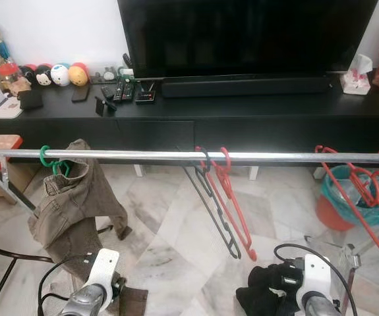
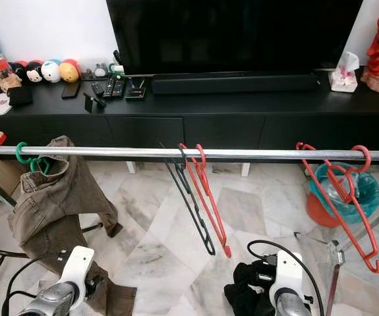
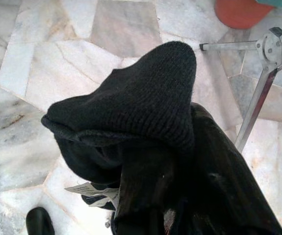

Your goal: Hang hanger

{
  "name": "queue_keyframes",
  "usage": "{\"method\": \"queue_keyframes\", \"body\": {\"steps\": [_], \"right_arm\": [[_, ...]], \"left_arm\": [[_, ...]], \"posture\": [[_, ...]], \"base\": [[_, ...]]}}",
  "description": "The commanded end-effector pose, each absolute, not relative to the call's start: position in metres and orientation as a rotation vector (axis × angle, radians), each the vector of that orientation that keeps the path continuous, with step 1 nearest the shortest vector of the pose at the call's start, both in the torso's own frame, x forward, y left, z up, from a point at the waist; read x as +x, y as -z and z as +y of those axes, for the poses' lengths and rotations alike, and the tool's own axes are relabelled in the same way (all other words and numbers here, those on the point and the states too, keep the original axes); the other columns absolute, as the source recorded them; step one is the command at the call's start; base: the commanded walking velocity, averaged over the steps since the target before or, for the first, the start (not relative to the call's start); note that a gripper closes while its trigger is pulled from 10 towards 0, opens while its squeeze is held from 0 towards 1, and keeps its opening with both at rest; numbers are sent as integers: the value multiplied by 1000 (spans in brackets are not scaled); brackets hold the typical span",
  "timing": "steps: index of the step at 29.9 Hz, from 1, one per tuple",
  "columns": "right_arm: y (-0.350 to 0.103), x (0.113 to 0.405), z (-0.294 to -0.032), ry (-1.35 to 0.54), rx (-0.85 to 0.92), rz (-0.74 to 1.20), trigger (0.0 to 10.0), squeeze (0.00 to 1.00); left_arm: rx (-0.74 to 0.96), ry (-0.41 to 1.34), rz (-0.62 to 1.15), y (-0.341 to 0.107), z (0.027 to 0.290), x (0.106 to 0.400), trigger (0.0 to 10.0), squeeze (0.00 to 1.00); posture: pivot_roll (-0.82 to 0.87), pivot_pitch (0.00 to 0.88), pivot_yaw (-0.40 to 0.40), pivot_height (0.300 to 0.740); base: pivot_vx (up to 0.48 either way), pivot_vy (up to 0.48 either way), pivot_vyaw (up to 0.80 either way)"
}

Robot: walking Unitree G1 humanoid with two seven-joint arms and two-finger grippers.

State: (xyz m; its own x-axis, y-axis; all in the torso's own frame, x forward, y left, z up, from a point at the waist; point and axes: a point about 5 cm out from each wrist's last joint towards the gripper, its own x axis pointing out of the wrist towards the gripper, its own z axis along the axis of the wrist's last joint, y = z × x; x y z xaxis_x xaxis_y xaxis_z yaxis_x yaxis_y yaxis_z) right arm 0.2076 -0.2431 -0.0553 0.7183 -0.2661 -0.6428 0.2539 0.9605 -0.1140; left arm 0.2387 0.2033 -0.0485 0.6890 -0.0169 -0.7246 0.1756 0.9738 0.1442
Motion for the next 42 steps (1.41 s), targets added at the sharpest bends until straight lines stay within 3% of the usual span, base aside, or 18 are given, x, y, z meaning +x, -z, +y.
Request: {"method": "queue_keyframes", "body": {"steps": [1,17,42], "right_arm": [[54,212,-239,279,-11,702,10000,0],[56,210,-238,277,-6,722,10000,0],[58,210,-230,254,4,723,10000,0]], "left_arm": [[195,108,805,49,204,237,10000,0],[184,110,816,51,207,233,10000,0],[153,138,660,34,206,252,10000,0]], "posture": [[-41,0,64,740],[-36,0,65,740],[-20,0,82,740]], "base": [[341,0,0],[376,0,-233],[0,0,0]]}}
